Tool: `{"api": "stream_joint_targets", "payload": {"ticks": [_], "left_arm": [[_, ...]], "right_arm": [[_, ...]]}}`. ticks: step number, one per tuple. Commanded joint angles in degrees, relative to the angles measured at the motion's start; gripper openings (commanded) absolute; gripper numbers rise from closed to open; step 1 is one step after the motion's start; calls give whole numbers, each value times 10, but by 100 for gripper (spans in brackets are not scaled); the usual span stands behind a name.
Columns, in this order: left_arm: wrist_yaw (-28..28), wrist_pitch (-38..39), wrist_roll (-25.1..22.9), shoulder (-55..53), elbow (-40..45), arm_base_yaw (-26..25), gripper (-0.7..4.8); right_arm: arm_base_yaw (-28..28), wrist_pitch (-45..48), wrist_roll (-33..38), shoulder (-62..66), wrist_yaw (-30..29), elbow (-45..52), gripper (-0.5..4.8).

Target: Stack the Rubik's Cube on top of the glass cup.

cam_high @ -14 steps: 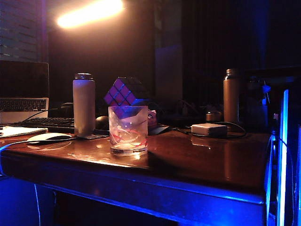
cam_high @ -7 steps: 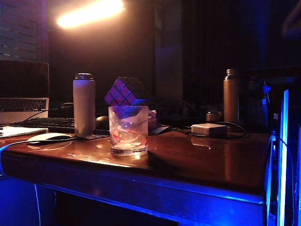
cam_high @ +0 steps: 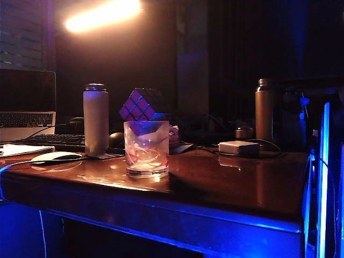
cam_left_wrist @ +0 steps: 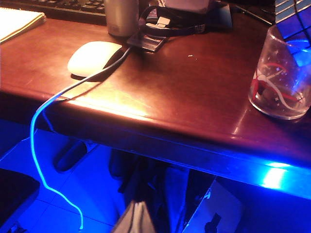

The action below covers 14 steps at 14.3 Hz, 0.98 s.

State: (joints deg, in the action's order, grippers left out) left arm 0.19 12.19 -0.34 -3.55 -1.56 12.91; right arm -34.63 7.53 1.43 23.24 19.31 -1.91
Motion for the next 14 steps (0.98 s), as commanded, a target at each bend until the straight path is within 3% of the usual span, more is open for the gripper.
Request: {"api": "stream_joint_targets", "payload": {"ticks": [1, 14], "left_arm": [[-1, 3, -1, 0, 5, 0, -4], [-2, 3, -1, 1, 5, 0, -4]], "right_arm": [[0, 14, 1, 0, -4, 15, -1], [0, 12, -1, 0, 0, 15, 0]]}}
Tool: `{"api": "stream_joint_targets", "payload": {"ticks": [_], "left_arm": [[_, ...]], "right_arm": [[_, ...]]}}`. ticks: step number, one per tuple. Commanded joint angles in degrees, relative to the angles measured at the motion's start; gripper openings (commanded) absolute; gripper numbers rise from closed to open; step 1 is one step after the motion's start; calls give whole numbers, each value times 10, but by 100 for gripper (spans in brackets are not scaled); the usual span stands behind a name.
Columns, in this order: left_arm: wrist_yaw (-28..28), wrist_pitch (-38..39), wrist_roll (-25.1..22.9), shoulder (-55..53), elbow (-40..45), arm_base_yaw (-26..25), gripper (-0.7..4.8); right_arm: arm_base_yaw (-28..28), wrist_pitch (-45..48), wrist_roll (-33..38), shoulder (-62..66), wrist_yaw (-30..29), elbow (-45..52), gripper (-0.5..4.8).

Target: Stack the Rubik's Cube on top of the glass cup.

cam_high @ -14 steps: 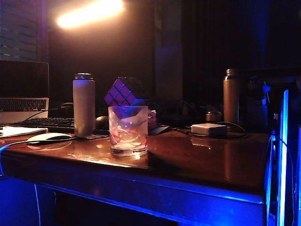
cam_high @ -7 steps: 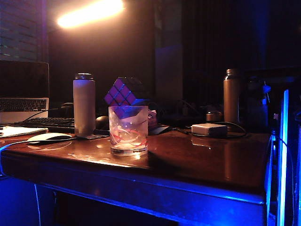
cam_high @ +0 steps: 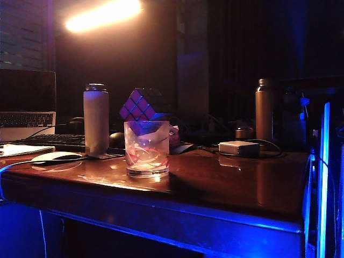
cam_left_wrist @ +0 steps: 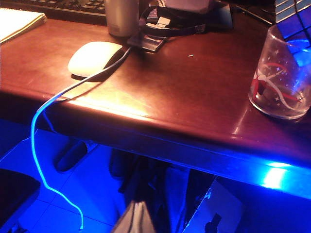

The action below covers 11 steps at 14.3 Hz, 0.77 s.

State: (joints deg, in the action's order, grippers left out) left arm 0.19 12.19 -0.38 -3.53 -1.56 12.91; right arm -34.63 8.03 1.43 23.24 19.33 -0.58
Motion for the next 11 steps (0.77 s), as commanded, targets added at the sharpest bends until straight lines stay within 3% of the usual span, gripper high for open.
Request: {"api": "stream_joint_targets", "payload": {"ticks": [1, 4, 7, 9, 11], "left_arm": [[-1, 3, -1, 1, 5, -4, -4], [0, 1, -1, 22, 5, -63, -4], [-2, -20, -1, 35, 12, -112, -4], [-2, -20, -1, 35, 12, -113, -4], [-2, -20, -1, 35, 12, -113, -4]], "right_arm": [[0, 1, -1, -9, 0, 2, -1], [26, -18, -1, -76, -4, 2, 0], [123, -27, -1, -117, -2, 2, 0], [213, -35, -1, -185, 0, 2, 0], [252, -33, -1, -233, 1, 2, 0]]}}
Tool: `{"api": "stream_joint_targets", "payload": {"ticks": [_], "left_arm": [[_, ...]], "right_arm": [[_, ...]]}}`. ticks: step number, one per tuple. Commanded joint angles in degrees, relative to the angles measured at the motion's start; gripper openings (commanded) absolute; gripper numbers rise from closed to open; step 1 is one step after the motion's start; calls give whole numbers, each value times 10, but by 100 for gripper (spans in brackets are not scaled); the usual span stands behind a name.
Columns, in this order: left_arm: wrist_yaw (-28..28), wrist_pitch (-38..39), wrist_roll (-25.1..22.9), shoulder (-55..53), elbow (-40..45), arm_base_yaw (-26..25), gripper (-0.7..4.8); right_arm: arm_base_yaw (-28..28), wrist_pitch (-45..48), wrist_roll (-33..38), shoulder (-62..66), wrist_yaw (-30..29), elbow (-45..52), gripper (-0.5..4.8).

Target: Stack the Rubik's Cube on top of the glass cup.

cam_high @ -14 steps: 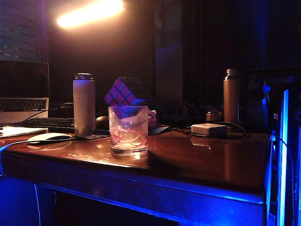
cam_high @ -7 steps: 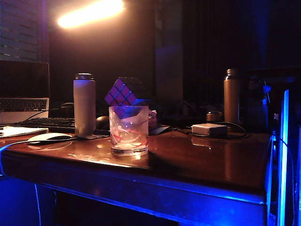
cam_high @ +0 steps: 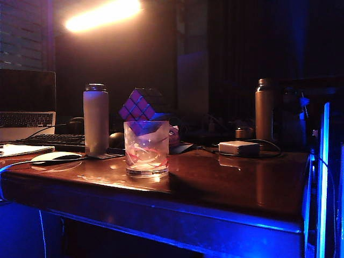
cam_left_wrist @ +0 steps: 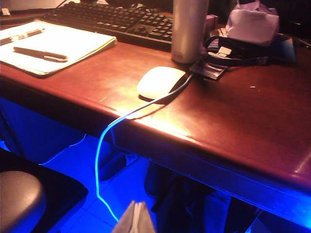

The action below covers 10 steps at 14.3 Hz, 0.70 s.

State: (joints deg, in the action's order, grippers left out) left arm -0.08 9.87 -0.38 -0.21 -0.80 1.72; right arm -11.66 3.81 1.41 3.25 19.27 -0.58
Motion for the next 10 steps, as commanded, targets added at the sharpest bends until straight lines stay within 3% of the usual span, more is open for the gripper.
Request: {"api": "stream_joint_targets", "payload": {"ticks": [1, 4, 10], "left_arm": [[1, 3, -1, 2, 5, -1, -4], [1, 3, -1, 2, 5, -1, -4], [1, 3, -1, 2, 5, -1, -4]], "right_arm": [[24, 16, -1, -31, 1, 2, 0], [41, 4, -1, -31, 1, 2, -1], [151, 2, -1, -31, 1, 2, -1]]}}
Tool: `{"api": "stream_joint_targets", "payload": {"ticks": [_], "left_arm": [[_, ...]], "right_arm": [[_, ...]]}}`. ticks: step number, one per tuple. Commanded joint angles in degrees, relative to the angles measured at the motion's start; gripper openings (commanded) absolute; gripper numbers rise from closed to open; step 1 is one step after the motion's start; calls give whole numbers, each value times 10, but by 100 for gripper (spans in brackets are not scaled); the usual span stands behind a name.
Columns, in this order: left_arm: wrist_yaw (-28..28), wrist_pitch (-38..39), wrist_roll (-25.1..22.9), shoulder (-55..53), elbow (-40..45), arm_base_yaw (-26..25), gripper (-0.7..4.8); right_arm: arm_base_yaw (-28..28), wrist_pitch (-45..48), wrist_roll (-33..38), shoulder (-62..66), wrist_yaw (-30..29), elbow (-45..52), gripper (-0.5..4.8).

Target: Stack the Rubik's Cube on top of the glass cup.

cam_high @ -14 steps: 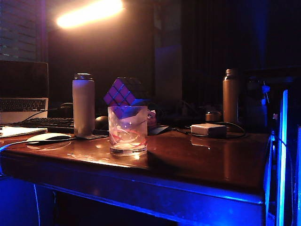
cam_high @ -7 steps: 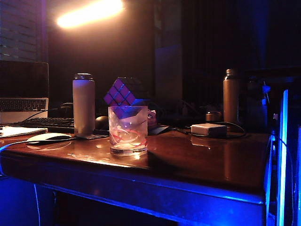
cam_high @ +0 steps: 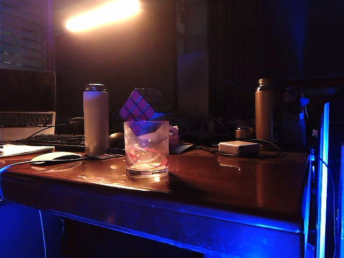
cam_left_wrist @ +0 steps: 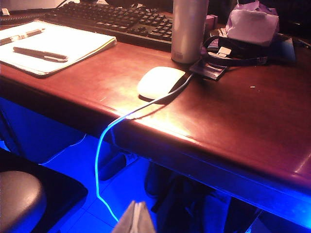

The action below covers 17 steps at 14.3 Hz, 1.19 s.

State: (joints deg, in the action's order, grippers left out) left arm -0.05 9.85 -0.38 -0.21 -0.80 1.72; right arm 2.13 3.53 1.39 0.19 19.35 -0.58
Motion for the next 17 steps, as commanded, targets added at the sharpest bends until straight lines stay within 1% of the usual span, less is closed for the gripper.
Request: {"api": "stream_joint_targets", "payload": {"ticks": [1, 4, 5, 7, 8, 11, 17], "left_arm": [[1, 4, -1, 2, 5, -1, -4], [1, 4, -1, 2, 5, -1, -4], [0, 4, -1, 2, 5, -1, -4], [0, 4, -1, 2, 5, -1, -4], [1, 4, -1, 2, 5, 0, -4], [1, 4, -1, 2, 5, 1, -4], [1, 4, -1, 2, 5, 1, -4]], "right_arm": [[17, 5, -1, 0, 0, 2, -1], [17, -7, -1, 0, -12, 2, 0], [17, -10, -1, 0, -52, 2, 0], [17, -43, -1, 0, -166, 2, 0], [17, -64, -1, 0, -180, 2, 0], [17, -132, -1, 0, -176, 2, 0], [17, -131, -1, 0, -176, 2, 0]]}}
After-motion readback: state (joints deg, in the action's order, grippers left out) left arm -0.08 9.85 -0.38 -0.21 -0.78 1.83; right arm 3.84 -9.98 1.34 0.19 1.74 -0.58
